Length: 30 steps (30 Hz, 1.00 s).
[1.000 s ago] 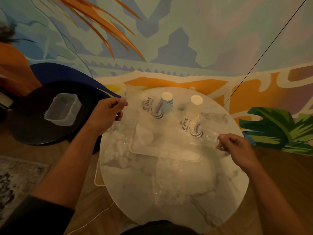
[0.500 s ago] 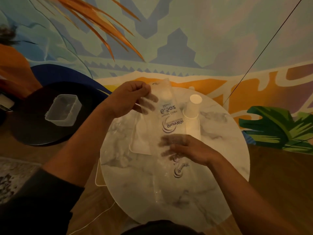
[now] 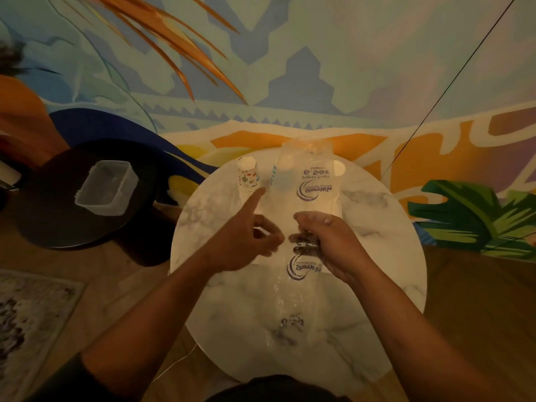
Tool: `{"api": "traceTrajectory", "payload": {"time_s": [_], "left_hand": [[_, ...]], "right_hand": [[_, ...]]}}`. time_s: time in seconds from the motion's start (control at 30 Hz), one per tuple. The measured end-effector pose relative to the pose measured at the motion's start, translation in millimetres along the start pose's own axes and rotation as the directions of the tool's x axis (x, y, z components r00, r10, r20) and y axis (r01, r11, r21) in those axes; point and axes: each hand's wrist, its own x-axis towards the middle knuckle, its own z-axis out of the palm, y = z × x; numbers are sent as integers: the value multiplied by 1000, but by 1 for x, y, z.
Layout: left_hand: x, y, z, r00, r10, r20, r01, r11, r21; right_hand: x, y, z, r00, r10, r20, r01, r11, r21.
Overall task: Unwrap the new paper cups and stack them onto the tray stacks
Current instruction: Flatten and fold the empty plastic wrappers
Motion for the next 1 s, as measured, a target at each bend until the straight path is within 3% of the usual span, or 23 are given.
{"api": "traceTrajectory", "payload": {"time_s": [0.13,0.27,0.47,0.67,0.8,0.9,1.0], "left_hand": [[2,-5,3,982,-51,-184,33,994,-103],[3,0,-10,991,-94,-98,70,971,-228],[4,8,-18,993,-111,-44,77,877,-474],[4,8,-12,998,-61,-23,43,881,-472],[7,7,-6,995,-15,-100,-24,927,-374],[11,6,-6,979,10,-202,-74,946,-315],[13,6,-11,976,6,-219,-80,940,-331]], "right_hand": [[-7,-8,-8,990,-17,140,43,981,-189],[-6,-10,-13,976,-147,158,191,932,-309],[-1,-9,-16,966,-216,139,239,955,-174],[6,4,-19,984,-166,63,174,972,-159],[7,3,-20,982,-124,142,141,982,-122],[6,-1,-24,968,-166,188,181,981,-64],[7,-6,-23,969,-228,93,240,960,-144]]}}
